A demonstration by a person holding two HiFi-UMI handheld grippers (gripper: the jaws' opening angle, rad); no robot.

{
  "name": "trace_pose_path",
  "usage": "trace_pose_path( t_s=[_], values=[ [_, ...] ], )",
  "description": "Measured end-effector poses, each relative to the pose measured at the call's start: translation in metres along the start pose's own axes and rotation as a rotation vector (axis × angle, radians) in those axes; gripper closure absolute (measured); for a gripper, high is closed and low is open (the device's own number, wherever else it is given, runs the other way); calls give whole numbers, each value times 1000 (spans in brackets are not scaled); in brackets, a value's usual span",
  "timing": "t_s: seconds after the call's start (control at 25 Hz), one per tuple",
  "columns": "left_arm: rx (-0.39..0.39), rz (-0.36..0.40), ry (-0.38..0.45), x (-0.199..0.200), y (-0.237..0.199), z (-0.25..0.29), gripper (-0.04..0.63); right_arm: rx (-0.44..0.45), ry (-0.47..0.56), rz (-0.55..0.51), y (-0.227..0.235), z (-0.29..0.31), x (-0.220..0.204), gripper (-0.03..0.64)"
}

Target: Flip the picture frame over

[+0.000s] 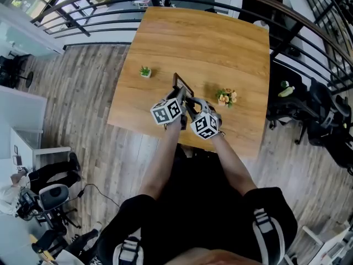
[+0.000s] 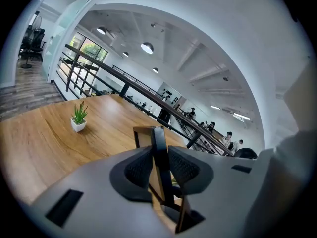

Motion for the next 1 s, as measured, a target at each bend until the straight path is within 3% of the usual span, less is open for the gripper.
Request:
trace_pose_path(
  t_s=[0.24,0.44,0.68,1.0],
  values=[
    [-61,-16,-15,10,-18,-7,499,52,5,70,-9,14,12,509],
    [-103,20,-17,22,-30,-14,505,169,91,241,-10,17,18,472],
    [-141,34,-9,41,-50,-25,505,88,233,467,11,20,27,466],
    [-257,50,-35,41,-60,-33,505,-14,196,572,20,24,14,476]
  ],
)
Point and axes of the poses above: the fingertips, and each gripper's own axes: z forward along the fingers, y to its right, x out of its top, the point moved 6 cm from there along -z, backward along the fingers, and after that the axes turned 3 degrees about x, right-handed, at the moved point
